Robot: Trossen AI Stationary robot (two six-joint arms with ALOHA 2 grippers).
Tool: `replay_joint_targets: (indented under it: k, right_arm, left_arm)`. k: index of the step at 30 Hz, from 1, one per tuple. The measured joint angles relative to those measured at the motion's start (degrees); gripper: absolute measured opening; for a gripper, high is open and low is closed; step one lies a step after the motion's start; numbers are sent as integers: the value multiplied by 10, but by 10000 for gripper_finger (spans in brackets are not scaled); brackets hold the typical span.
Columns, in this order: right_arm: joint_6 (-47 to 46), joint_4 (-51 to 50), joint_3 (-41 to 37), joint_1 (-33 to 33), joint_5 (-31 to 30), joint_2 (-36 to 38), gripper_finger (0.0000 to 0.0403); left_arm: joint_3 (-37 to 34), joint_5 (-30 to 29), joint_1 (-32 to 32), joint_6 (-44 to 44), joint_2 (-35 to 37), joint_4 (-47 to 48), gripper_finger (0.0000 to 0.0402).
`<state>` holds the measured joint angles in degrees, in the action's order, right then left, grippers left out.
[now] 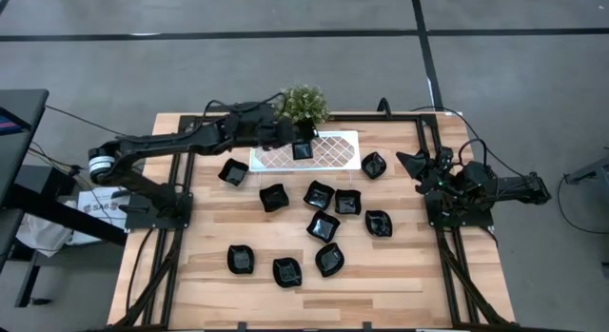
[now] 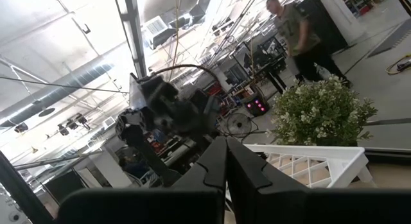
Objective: Pick & Place Mini shaped plates
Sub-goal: Stack the square plate on top of the stacked square plate on the shelf
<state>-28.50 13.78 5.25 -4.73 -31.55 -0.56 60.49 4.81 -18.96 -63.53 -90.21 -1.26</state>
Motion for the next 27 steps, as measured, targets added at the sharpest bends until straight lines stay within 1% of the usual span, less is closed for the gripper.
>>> replay_joint_targets:
  k: [2, 9, 24, 27]
  right_arm:
    - [0, 0, 0, 0, 0, 0, 0]
    - [1, 0, 0, 0, 0, 0, 0]
    - [0, 0, 0, 0, 0, 0, 0]
    - [0, 0, 0, 0, 0, 0, 0]
  left_arm:
    - [0, 3, -7, 3, -10, 13, 7]
    - [0, 8, -18, 8, -27, 106, 7]
    - [0, 13, -18, 8, -45, 124, 7]
    - [0, 26, -18, 8, -45, 124, 7]
